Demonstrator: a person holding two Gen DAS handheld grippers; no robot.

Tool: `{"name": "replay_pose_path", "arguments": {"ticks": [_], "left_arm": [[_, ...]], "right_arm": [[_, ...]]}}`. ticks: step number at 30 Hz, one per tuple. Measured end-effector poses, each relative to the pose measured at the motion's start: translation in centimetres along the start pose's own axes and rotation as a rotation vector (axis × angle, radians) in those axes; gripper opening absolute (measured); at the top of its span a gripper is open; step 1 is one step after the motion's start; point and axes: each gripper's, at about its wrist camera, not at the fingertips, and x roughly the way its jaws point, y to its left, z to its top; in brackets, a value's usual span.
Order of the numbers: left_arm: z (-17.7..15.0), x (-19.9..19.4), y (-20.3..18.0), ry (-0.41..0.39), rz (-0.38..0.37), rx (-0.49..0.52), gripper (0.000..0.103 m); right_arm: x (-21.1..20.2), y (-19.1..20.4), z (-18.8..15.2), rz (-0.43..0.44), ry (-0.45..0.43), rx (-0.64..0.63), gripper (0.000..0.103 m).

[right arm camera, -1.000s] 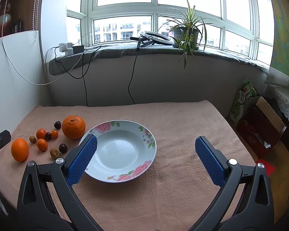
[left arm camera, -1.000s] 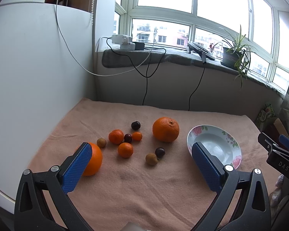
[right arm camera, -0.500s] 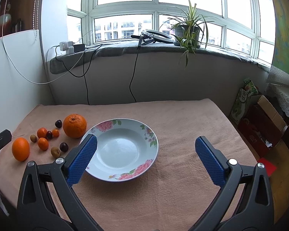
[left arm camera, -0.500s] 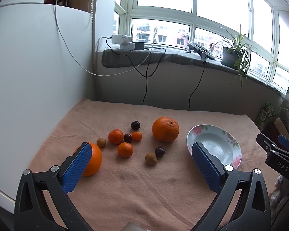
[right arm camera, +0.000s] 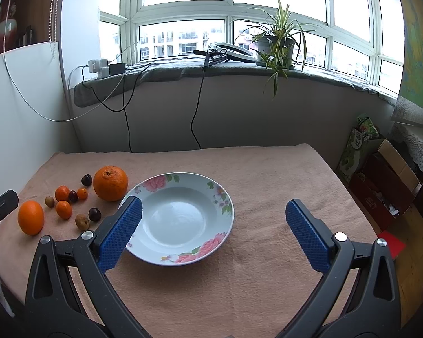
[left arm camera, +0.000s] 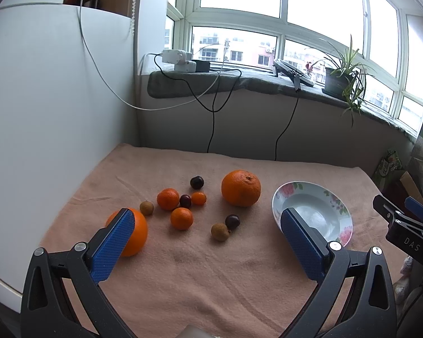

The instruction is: Organize fruits

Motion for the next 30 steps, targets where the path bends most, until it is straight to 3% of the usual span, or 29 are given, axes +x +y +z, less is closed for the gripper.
{"name": "replay_pose_path", "arguments": {"ticks": [30], "left_arm": [[-0.06,0.44,-0.31,0.013,-0.001,0.006,0.103]], "right_arm": [[0.80,0.16,0.04,0.016,0.027,-0.006,0.103]]}}
